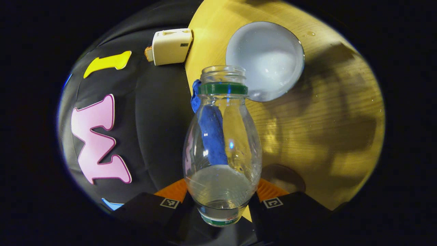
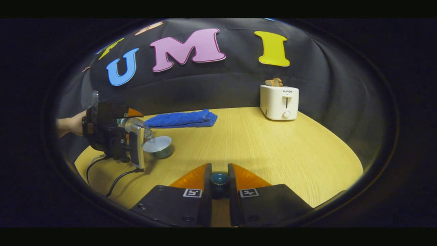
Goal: Open the teacup lid with one hand, grasp the water bottle and pour water into the teacup with the other hand; after pouring, place the water bottle on the coaster and then close the teacup lid.
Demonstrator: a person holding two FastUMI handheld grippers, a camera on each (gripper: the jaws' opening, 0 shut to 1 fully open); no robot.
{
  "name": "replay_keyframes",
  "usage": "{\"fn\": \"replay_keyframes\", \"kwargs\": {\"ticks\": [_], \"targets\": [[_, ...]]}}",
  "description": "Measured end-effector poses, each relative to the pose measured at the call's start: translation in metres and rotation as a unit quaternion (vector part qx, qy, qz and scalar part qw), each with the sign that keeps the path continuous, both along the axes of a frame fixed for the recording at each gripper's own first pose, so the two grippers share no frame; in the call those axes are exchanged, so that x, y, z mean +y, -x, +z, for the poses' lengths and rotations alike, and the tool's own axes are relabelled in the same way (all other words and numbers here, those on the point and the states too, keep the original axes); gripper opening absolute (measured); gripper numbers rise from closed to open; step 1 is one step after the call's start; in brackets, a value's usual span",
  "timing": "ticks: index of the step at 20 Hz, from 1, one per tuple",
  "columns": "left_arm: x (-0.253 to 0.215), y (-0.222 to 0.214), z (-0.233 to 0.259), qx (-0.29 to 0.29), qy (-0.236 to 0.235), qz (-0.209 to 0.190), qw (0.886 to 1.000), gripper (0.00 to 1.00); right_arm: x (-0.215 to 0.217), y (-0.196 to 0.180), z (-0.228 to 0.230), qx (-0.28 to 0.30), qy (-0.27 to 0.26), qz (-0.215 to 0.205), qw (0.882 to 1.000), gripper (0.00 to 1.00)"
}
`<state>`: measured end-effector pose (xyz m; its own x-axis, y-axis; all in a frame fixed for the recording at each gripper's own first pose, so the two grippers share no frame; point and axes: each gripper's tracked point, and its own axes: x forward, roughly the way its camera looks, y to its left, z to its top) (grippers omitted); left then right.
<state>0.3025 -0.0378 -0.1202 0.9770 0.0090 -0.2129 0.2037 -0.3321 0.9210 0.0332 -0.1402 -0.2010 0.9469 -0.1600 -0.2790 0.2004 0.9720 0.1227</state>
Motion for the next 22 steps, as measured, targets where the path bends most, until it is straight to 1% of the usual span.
{"fn": "replay_keyframes", "kwargs": {"ticks": [1,2,3,4,6,7,8,9,10,11,12,13,14,15,16,17,20,22], "targets": [[-0.001,0.000,0.001,0.000,-0.005,-0.003,1.000,0.73,0.001,0.000,0.001,-0.001,0.000,0.001,1.000,0.24],[-0.002,0.000,0.003,-0.001,-0.011,-0.005,1.000,0.73,0.001,0.001,0.002,-0.003,0.000,0.001,1.000,0.20],[-0.002,0.000,0.003,0.000,-0.019,-0.009,1.000,0.73,0.001,0.001,0.003,-0.005,-0.001,0.000,1.000,0.20],[-0.003,-0.001,0.004,0.003,-0.027,-0.013,1.000,0.74,0.000,0.002,0.004,-0.006,-0.002,-0.001,1.000,0.25],[0.000,-0.004,0.003,0.008,-0.042,-0.013,0.999,0.73,-0.001,0.003,0.005,-0.010,0.003,-0.005,1.000,0.25],[0.001,-0.005,0.005,0.009,-0.051,-0.013,0.999,0.73,-0.001,0.005,0.004,-0.009,0.005,-0.005,1.000,0.20],[0.002,-0.006,0.006,0.009,-0.059,-0.014,0.998,0.73,0.000,0.006,0.003,-0.009,0.005,-0.003,1.000,0.25],[0.001,-0.007,0.007,0.010,-0.067,-0.016,0.998,0.73,0.001,0.007,0.003,-0.009,0.004,-0.002,1.000,0.20],[0.000,-0.007,0.010,0.009,-0.076,-0.020,0.997,0.73,0.003,0.009,0.001,-0.008,0.002,-0.001,1.000,0.25],[-0.001,-0.009,0.011,0.008,-0.084,-0.022,0.996,0.73,0.004,0.011,0.000,-0.007,0.000,-0.001,1.000,0.25],[-0.002,-0.010,0.014,0.007,-0.094,-0.026,0.995,0.73,0.005,0.012,-0.001,-0.007,-0.003,0.000,1.000,0.19],[-0.004,-0.011,0.015,0.005,-0.103,-0.029,0.994,0.73,0.006,0.014,-0.001,-0.008,-0.006,-0.001,1.000,0.25],[-0.005,-0.012,0.016,0.006,-0.111,-0.029,0.993,0.73,0.006,0.014,-0.002,-0.009,-0.008,-0.002,1.000,0.20],[-0.005,-0.012,0.017,0.005,-0.117,-0.030,0.993,0.73,0.004,0.015,0.000,-0.010,-0.010,-0.004,1.000,0.25],[-0.005,-0.011,0.020,0.005,-0.124,-0.031,0.992,0.74,0.003,0.016,0.001,-0.013,-0.012,-0.006,1.000,0.20],[-0.006,-0.012,0.021,0.004,-0.131,-0.032,0.991,0.74,0.001,0.015,0.002,-0.014,-0.014,-0.009,1.000,0.24],[-0.008,-0.012,0.032,0.002,-0.157,-0.038,0.987,0.74,-0.002,0.017,0.007,-0.023,-0.024,-0.017,0.999,0.24],[-0.012,-0.012,0.037,0.000,-0.162,-0.042,0.986,0.74,-0.002,0.019,0.009,-0.025,-0.026,-0.019,0.999,0.24]]}}
